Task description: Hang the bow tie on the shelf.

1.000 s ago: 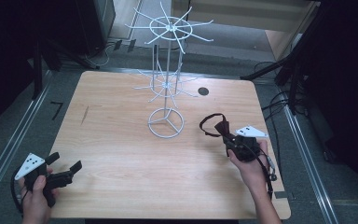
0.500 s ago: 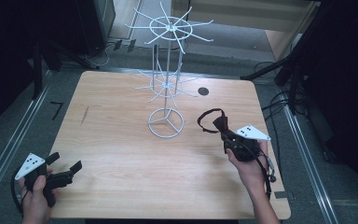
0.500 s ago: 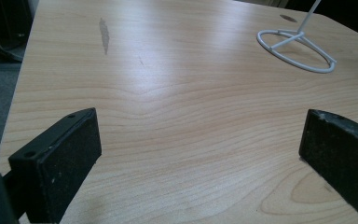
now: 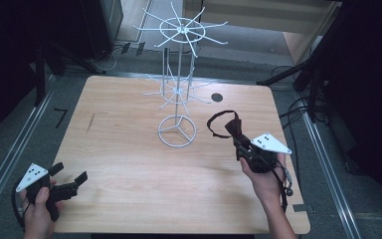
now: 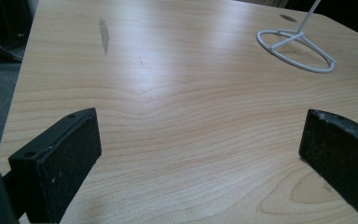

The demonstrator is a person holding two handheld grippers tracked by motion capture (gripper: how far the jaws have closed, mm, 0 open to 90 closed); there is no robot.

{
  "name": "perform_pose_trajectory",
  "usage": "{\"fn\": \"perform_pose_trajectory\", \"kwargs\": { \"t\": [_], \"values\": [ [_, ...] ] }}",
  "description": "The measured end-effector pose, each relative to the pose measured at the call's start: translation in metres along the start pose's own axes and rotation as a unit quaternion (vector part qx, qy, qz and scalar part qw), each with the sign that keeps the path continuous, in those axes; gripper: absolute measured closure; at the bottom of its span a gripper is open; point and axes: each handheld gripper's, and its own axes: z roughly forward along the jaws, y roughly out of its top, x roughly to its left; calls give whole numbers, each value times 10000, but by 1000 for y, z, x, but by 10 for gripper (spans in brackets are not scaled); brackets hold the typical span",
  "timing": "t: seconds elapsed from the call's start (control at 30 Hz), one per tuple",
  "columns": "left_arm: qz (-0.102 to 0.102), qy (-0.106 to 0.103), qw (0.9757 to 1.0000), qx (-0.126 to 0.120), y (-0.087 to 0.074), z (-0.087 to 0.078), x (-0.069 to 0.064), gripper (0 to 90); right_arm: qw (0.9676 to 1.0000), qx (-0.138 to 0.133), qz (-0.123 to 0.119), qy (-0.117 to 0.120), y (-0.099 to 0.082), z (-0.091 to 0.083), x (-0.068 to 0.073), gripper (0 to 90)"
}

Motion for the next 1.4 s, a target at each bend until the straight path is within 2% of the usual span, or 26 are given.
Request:
{"fn": "perform_pose_trajectory", "kwargs": {
  "t": [0.2,0.4,0.6,0.97,1.1,1.4],
  "values": [
    [11,6,10000,1,0,0,0,0,9997,-232,44,-10,10,-7,3,732],
    [11,11,10000,-1,0,0,0,0,9994,-331,61,-39,17,-8,4,732],
    [2,6,10000,-2,0,0,0,0,9988,-449,111,-174,26,-7,6,732],
    [8,5,10000,-3,0,0,0,0,9959,-794,247,-350,44,-7,9,732],
    [11,-1,10000,-5,0,0,1,0,9942,-917,248,-512,48,-7,9,732],
    [-6,0,10000,4,0,0,0,0,9919,-1097,330,-541,53,-6,7,732]
  ]
}}
